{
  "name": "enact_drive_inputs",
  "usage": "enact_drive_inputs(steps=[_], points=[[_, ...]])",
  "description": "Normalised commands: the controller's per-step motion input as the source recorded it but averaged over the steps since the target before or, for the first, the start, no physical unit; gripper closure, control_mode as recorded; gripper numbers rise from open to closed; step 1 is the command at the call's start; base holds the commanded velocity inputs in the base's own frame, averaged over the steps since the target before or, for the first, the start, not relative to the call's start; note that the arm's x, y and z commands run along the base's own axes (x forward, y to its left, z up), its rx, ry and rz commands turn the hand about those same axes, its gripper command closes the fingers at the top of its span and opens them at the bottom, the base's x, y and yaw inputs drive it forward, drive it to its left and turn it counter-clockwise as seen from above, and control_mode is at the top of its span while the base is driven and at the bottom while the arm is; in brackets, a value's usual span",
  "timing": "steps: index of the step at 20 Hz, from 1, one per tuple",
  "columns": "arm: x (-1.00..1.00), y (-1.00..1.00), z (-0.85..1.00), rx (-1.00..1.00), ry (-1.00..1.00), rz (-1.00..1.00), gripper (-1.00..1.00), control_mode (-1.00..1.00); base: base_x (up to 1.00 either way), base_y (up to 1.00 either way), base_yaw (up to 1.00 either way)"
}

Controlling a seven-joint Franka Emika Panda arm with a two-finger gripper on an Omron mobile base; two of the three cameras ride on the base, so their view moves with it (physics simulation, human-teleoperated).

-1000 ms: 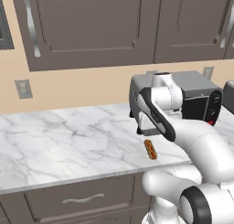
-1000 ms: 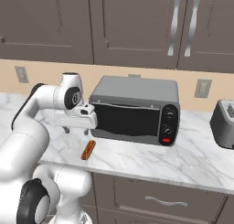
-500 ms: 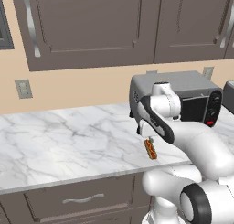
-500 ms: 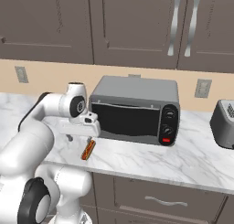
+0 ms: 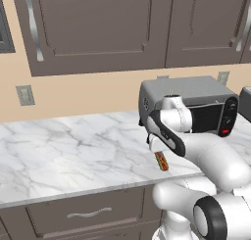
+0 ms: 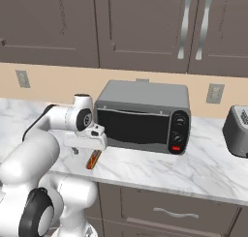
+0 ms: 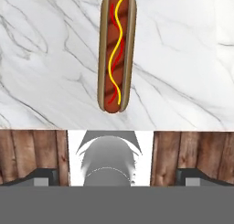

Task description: Store the hot dog in the freezer for long-term storage. Close the freezer door after placing the cooked food.

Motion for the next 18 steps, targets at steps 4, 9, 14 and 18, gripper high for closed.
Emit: enact_drive_inputs(steps=[4,9,14,18], points=[[0.20,0.00,-0.29,0.00,0.00,0.00,-1.00,-1.00,0.00,0.00,0.00],[0.30,0.00,-0.21,0.00,-0.06,0.00,-1.00,-1.00,0.00,0.00,0.00],[0.42,0.00,-0.25,0.00,-0.02,-0.04,-1.00,-1.00,0.00,0.00,0.00],[0.35,0.00,-0.34,0.00,0.00,-0.05,-1.00,-1.00,0.00,0.00,0.00]])
